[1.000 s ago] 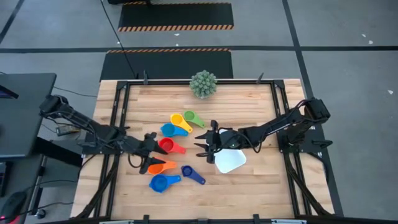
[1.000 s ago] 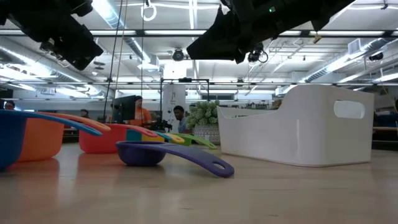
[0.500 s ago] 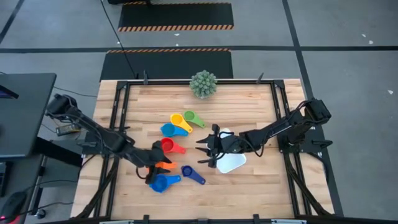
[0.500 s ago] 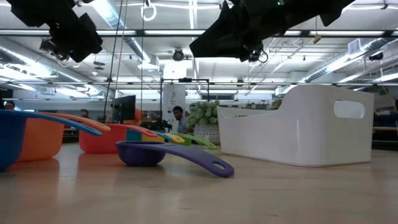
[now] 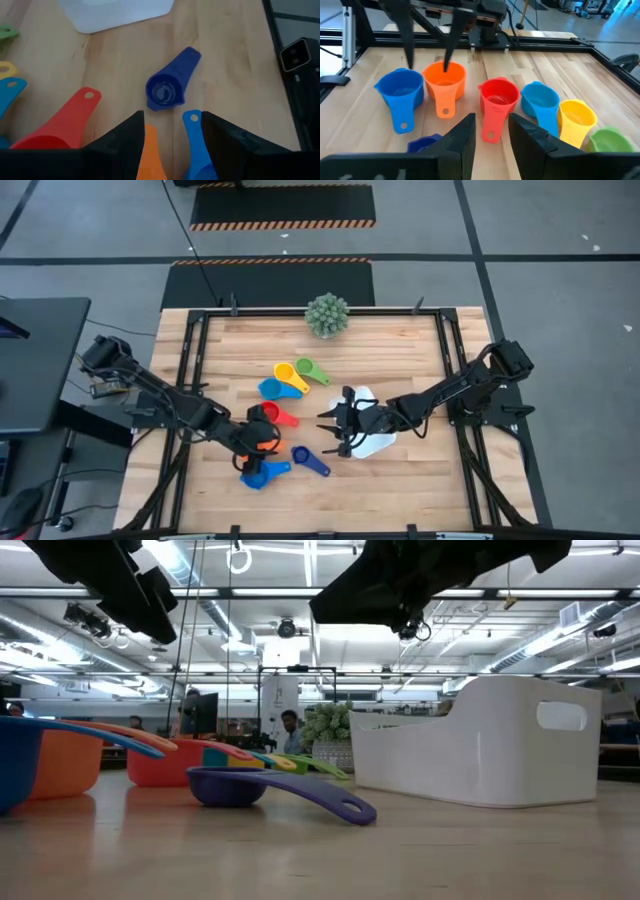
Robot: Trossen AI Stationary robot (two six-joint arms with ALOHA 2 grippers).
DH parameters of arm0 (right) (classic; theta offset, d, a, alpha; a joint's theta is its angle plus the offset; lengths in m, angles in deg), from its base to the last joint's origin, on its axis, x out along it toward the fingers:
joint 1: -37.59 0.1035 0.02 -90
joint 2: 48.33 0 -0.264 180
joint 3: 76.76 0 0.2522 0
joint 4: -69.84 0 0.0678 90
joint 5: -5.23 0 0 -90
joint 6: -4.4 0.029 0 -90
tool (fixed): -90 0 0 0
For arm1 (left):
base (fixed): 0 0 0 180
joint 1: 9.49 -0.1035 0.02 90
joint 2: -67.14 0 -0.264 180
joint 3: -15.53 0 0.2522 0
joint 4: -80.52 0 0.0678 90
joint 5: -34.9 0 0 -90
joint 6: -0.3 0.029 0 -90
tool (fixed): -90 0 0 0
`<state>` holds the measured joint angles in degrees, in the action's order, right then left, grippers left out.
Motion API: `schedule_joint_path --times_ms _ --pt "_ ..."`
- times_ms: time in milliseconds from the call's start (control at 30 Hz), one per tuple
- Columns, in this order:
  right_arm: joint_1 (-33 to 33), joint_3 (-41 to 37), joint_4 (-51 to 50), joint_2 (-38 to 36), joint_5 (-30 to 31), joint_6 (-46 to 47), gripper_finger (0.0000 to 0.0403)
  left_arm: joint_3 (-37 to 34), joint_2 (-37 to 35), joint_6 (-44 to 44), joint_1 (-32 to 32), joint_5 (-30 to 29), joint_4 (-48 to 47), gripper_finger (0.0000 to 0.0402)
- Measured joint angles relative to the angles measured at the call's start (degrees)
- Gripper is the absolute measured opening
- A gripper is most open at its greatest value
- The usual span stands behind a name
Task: Nest measuring cups in basket
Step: Stack the blue measuring cup on top of the orange measuring cup
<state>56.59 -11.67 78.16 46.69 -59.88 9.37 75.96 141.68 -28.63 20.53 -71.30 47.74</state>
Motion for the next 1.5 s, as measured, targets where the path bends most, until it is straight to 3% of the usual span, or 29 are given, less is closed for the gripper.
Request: schedule_joint_path --times_ms 367,767,933,1133,1500 --pt "1.1 0.0 0.0 0.0 0.2 1.1 0.0123 1.7 6.4 -6.9 3.0 3.6 1.5 0.0202" --pt "1.1 0.0 0.1 0.0 0.2 1.0 0.0123 19.3 20.4 -9.4 4.9 8.9 -15.3 0.0203" --pt "1.1 0.0 0.1 0.0 0.2 0.5 0.0123 23.9 25.1 -9.6 4.6 10.2 -20.2 0.0228" --pt "1.1 -0.1 0.1 0.1 0.1 0.4 0.0123 25.3 28.7 -11.0 3.1 12.2 -23.8 0.0256" --pt "1.1 -0.1 0.2 0.5 0.1 0.0 0.0123 25.3 29.4 -13.8 1.6 12.6 -24.8 0.0259"
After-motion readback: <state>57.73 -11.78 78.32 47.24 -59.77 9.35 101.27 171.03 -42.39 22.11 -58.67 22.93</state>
